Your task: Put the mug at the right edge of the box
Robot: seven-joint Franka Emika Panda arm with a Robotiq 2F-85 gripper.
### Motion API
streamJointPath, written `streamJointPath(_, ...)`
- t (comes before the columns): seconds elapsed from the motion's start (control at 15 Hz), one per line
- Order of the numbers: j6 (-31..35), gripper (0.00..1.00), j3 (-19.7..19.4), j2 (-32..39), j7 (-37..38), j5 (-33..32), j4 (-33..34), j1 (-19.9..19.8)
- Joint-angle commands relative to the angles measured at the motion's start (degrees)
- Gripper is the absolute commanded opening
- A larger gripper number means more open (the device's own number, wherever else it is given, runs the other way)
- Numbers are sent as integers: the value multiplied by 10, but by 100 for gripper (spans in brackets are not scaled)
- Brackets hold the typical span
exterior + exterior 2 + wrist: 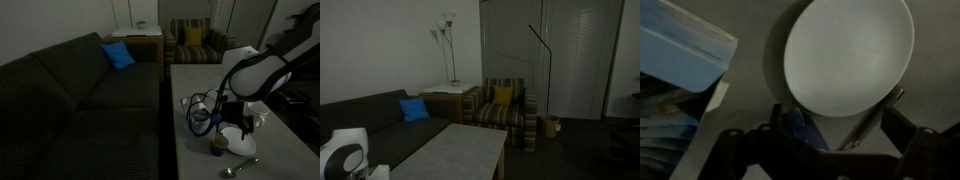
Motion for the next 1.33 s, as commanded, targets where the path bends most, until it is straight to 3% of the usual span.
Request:
streamJointPath(0.0, -7, 100, -25, 11, -2, 24, 21, 23)
streamJointPath(0.87, 9, 100, -39, 8, 17, 47, 16, 58)
streamJointPath(1.0, 7, 89, -40, 8, 19, 46, 16, 63)
streamJointPath(1.07, 6, 71, -41, 8, 19, 45, 16, 65)
streamJointPath(1.13, 6, 69, -42, 8, 19, 45, 16, 67)
streamJointPath(1.27, 6, 55, -45, 8, 21, 44, 17, 70)
